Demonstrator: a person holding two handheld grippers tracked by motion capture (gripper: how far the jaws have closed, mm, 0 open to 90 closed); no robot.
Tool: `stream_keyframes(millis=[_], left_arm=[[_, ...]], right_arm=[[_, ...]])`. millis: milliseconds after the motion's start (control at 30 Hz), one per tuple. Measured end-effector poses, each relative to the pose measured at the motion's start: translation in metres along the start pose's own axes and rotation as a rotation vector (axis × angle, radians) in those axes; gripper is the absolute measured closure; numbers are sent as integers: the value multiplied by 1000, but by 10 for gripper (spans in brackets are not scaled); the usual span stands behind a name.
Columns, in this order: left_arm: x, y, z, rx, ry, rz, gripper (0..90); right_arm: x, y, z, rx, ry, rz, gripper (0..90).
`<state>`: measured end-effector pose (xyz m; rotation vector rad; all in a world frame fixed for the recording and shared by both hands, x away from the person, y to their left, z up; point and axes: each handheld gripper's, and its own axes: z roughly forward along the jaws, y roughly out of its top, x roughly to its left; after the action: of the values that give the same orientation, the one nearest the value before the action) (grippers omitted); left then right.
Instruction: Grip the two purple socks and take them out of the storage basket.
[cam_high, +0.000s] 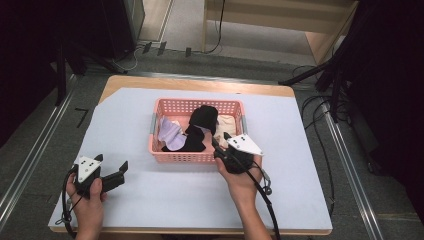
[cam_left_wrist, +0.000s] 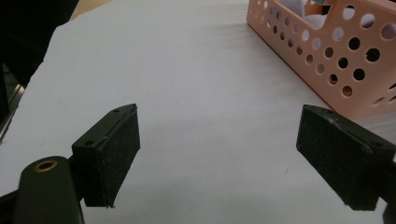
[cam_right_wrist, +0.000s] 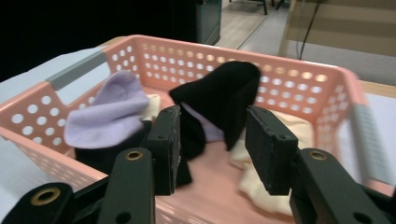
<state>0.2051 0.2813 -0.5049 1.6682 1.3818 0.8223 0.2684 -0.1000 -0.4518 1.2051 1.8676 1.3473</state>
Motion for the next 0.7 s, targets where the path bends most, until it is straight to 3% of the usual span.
stream_keyframes(millis=[300,700], left_arm=[[0,0,0,4,0,-1,146],[0,0,0,7,-2,-2,146]], right_arm=[[34,2,28,26,46,-2,565],[62,11,61,90,109,1,582]])
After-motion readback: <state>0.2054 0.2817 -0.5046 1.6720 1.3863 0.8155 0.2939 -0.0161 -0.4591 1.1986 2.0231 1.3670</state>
